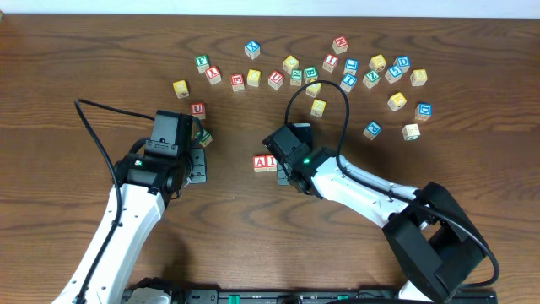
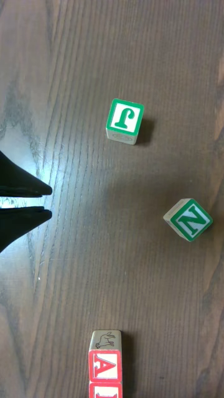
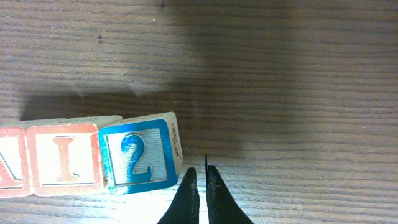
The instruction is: Spell out AI2
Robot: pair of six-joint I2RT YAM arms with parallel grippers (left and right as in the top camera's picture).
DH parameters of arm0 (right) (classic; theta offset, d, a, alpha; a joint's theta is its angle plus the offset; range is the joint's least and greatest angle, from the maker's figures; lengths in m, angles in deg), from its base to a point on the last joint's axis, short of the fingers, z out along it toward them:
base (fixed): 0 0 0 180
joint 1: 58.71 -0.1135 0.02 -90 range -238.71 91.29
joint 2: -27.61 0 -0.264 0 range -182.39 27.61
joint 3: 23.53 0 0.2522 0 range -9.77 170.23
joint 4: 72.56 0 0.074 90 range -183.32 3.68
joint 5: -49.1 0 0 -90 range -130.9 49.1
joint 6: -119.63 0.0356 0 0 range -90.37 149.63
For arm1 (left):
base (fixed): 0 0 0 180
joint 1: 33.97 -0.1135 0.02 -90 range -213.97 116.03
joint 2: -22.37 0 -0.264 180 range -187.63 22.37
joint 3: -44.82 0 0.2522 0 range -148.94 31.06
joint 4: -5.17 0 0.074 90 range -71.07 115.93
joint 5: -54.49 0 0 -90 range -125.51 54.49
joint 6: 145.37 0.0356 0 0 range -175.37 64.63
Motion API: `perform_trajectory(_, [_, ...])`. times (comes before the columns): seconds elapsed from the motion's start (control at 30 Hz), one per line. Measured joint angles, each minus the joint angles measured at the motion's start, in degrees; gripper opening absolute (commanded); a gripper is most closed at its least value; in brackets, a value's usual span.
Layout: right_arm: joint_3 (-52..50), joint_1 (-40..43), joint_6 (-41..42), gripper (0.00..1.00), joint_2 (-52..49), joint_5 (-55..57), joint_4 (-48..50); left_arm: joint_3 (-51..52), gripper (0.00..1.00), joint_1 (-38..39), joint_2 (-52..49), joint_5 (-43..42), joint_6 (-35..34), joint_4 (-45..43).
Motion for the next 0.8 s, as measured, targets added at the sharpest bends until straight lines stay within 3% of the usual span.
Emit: perform_trajectory(0.8, [0.00, 0.00, -1.09, 0.01, 0.00, -2.21, 0.98, 0.00, 0.08, 0.00, 0.00, 0.00, 0.00, 0.00])
